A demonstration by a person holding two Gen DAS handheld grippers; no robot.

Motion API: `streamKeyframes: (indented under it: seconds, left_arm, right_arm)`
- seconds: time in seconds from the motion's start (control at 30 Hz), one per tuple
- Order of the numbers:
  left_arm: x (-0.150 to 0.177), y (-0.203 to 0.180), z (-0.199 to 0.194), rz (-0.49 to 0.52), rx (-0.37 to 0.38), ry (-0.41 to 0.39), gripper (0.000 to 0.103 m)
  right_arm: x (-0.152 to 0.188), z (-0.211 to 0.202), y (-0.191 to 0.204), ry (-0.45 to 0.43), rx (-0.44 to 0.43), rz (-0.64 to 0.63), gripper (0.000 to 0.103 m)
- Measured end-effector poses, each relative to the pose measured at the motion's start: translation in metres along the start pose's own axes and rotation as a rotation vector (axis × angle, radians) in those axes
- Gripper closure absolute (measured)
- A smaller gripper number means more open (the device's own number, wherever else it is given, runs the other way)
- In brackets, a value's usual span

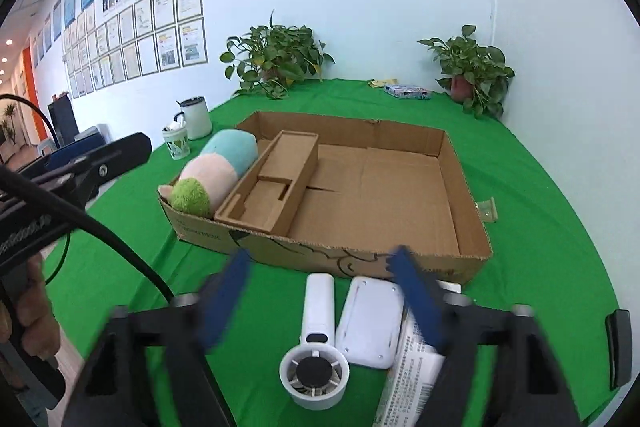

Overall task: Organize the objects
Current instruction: 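Move the right gripper to the white handheld fan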

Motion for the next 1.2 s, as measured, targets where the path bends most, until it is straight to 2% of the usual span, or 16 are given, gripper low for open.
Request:
streamKeyframes:
  seconds: [0.03, 0.07, 0.1, 0.2, 0.27, 0.3, 0.33, 0.37, 0.4, 0.43, 0.53, 0.7, 0.87, 1.0, 1.1, 1.2]
  left_arm:
    - [0.004, -0.004, 0.004, 0.004, 0.018, 0.026, 0.101]
    - [0.008, -0.008, 0.006, 0.004, 0.039, 0.034, 0.101]
    - [0.010, -0.012, 0.007, 0.006, 0.053, 0.032, 0.101]
    - [0.015, -0.023, 0.010, 0.020, 0.067, 0.050, 0.099]
    - [0.020, -0.026, 0.016, 0.026, 0.063, 0.076, 0.063]
    - [0.023, -0.026, 0.017, 0.024, 0.055, 0.083, 0.029]
    - [0.024, -0.025, 0.017, 0.016, 0.043, 0.077, 0.020]
    - [0.026, -0.023, 0.017, 0.008, 0.034, 0.068, 0.020]
    - [0.027, -0.023, 0.018, 0.006, 0.038, 0.078, 0.020]
    - [0.030, -0.024, 0.021, 0.004, 0.049, 0.095, 0.020]
    - [0.038, -0.022, 0.030, -0.020, 0.078, 0.141, 0.020]
    - [0.052, -0.021, 0.037, -0.055, 0.119, 0.192, 0.020]
    - [0.077, -0.027, 0.049, -0.112, 0.212, 0.281, 0.020]
    - [0.097, -0.033, 0.062, -0.156, 0.268, 0.348, 0.022]
    - [0.104, -0.038, 0.065, -0.191, 0.314, 0.376, 0.022]
    - [0.108, -0.037, 0.065, -0.231, 0.351, 0.391, 0.022]
  right_arm:
    - [0.002, 0.001, -0.002, 0.006, 0.016, -0.002, 0.079]
    - [0.006, 0.001, -0.005, 0.010, 0.032, -0.002, 0.084]
    - [0.009, 0.003, -0.007, 0.017, 0.039, 0.000, 0.088]
    - [0.018, 0.008, -0.013, 0.041, 0.052, 0.013, 0.088]
    - [0.023, 0.010, -0.019, 0.051, 0.072, 0.021, 0.086]
    - [0.025, 0.013, -0.021, 0.058, 0.085, 0.027, 0.078]
    - [0.027, 0.015, -0.024, 0.068, 0.092, 0.033, 0.056]
    - [0.031, 0.018, -0.026, 0.082, 0.084, 0.039, 0.042]
    - [0.033, 0.019, -0.026, 0.092, 0.060, 0.043, 0.022]
    - [0.036, 0.020, -0.025, 0.098, 0.034, 0.045, 0.018]
    - [0.045, 0.023, -0.027, 0.118, 0.032, 0.038, 0.014]
    - [0.066, 0.025, -0.028, 0.164, -0.055, 0.033, 0.013]
    - [0.099, 0.028, -0.038, 0.235, -0.117, 0.033, 0.015]
    - [0.117, 0.037, -0.043, 0.280, -0.096, 0.029, 0.033]
    - [0.120, 0.041, -0.035, 0.279, -0.105, 0.000, 0.036]
    - [0.122, 0.052, -0.029, 0.301, -0.098, -0.010, 0.046]
Point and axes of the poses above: each gripper's, at about its wrist camera, not at the fingertips, and z roughly the way its jaws point, y to its left, x to its underside, the point moved 8 cm from there along z, roughly the way its jaws point, and after that the axes turned 10 degrees about z, right-handed, at the moved point
